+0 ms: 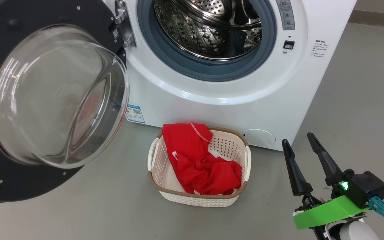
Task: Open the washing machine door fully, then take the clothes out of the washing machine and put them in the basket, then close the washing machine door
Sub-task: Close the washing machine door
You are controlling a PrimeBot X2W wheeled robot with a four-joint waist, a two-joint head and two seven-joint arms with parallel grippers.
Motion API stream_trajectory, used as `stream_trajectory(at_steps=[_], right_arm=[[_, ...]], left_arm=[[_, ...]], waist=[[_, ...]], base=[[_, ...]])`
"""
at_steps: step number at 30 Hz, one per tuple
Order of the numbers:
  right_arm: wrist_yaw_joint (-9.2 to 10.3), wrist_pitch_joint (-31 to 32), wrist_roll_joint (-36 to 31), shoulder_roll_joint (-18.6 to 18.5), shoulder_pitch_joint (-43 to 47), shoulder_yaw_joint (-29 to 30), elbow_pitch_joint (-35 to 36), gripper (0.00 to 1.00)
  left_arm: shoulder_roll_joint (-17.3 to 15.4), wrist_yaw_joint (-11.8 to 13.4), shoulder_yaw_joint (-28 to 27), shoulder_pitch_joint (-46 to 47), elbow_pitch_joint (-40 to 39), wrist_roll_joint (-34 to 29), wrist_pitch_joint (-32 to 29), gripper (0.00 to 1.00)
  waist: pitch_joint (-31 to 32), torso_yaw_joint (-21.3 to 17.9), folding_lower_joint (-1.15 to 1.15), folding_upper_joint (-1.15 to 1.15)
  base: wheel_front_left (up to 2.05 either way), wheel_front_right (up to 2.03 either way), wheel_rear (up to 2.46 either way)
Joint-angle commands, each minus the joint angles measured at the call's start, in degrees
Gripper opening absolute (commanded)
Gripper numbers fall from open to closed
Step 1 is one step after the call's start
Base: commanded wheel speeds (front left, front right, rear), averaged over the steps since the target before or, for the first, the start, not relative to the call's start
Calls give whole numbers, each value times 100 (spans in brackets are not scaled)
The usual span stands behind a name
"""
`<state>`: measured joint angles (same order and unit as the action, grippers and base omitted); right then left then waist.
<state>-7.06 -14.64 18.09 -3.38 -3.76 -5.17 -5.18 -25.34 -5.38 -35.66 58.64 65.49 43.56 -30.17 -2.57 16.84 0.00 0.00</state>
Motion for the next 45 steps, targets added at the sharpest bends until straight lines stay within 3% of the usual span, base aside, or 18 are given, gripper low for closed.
stream_trajectory(at_steps=[1,14,23,28,36,45], right_arm=[[-43,-36,-4,-6,-192,-132,167,100],[-43,-36,47,25,-42,-101,138,100],[-43,-36,75,40,98,-77,122,100],[-43,-36,96,45,136,-92,137,100],[-43,-36,121,49,115,-78,148,100],[-43,-36,206,49,89,-90,87,100]], left_arm=[[-76,-100,50,-141,-75,66,-177,0],[315,-205,-397,-629,-584,971,-700,0],[811,-144,-583,-1115,-1414,1407,-1248,0],[1172,88,-648,-1469,-2227,1593,-1643,0],[1887,721,-761,-2161,-4024,1944,-2317,0],[2223,1222,-500,-2678,-5423,2345,-2685,0]], waist=[[3,8,0,0],[146,72,0,0],[307,151,0,0],[337,164,0,0],[250,172,0,0],[158,152,0,0]], base=[[0,0,0],[0,0,0],[0,0,0],[0,0,0],[0,0,0],[0,0,0]])
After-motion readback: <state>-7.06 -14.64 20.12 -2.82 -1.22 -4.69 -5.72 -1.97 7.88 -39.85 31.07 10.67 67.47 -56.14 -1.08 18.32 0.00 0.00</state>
